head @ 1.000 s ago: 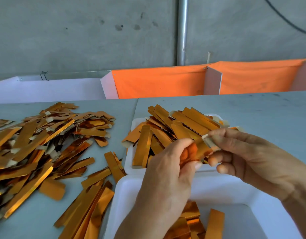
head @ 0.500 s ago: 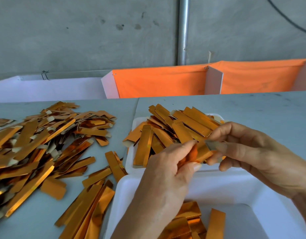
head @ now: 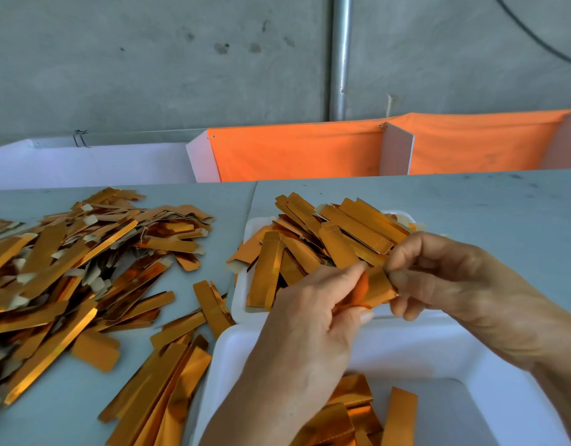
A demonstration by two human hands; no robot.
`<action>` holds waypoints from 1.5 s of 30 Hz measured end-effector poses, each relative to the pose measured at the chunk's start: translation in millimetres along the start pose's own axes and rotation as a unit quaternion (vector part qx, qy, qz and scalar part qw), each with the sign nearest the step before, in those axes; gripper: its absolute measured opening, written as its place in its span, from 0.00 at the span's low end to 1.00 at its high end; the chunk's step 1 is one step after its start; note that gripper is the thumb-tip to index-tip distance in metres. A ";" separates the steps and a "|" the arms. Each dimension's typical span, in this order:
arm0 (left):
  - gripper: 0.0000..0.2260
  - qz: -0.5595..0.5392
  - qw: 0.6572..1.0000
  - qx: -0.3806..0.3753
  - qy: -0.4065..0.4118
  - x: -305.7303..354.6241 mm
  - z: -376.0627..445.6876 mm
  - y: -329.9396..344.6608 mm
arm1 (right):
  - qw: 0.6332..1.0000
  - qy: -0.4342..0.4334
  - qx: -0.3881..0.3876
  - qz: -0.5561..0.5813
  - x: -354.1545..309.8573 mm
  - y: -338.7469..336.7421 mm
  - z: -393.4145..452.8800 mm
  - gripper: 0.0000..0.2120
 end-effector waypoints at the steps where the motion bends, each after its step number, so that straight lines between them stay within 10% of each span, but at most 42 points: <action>1: 0.22 0.002 1.000 -0.006 0.007 1.0 -0.3 0.6 | 1.000 0.003 0.000 -0.004 -1.0 1.4 -0.2 0.03; 24: 0.16 -0.001 1.000 -0.009 -0.003 10.5 -2.4 -6.0 | 0.963 0.119 -0.060 0.236 17.0 5.1 4.1 0.25; 33: 0.14 0.027 1.000 -0.008 0.008 9.5 -3.0 -2.5 | 0.979 0.149 -0.040 0.134 12.5 3.5 1.2 0.06; 45: 0.14 0.020 0.999 -0.027 -0.004 8.6 -2.9 -3.8 | 0.978 0.160 -0.027 0.133 13.9 1.5 1.6 0.11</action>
Point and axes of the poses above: each hand's wrist, its own z-axis towards the middle knuckle, its own y-axis out of the palm, x = y × z, the point moved 3 cm from there along z, towards the middle knuckle, and after that the axes turned 6 degrees about x, right-handed, at the moved point
